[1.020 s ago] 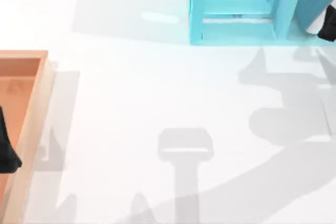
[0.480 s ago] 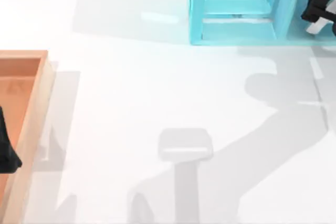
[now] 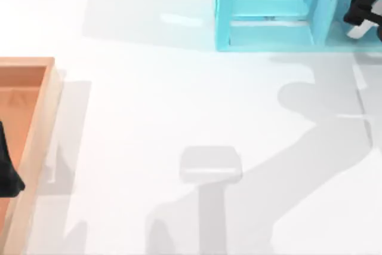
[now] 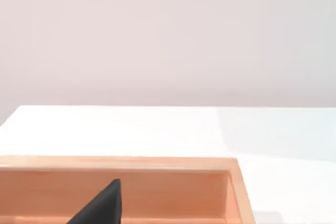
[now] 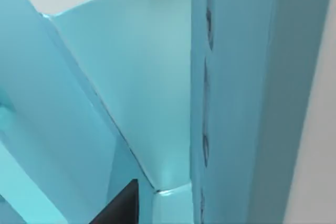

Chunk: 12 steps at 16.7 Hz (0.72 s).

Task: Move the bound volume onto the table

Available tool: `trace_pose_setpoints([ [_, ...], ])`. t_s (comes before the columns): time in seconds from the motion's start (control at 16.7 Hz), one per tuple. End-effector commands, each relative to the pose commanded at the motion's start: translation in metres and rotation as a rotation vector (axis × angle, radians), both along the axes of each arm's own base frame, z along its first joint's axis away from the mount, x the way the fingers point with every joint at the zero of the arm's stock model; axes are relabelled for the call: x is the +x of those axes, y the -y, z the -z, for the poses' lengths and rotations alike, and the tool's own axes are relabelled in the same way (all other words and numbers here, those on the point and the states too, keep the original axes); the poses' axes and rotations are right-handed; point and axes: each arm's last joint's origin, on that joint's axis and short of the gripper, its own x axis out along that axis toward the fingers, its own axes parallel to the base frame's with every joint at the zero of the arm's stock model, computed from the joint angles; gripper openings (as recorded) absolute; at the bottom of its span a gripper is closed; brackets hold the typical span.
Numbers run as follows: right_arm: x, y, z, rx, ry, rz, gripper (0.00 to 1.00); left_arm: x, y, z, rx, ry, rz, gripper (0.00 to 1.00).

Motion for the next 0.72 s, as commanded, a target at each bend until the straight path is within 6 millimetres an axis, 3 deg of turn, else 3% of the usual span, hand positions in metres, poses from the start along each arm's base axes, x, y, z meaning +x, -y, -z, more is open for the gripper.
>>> trace_pose_setpoints([
  [0.6, 0.0000, 0.0000, 0.0000, 0.000, 0.000, 0.000, 0.02, 0.0000, 0.0000, 0.0000, 0.000, 0.000, 0.000, 1.00],
  [0.72, 0.0000, 0.0000, 0.0000, 0.000, 0.000, 0.000, 0.00, 0.0000, 0.0000, 0.0000, 0.000, 0.000, 0.000, 1.00],
])
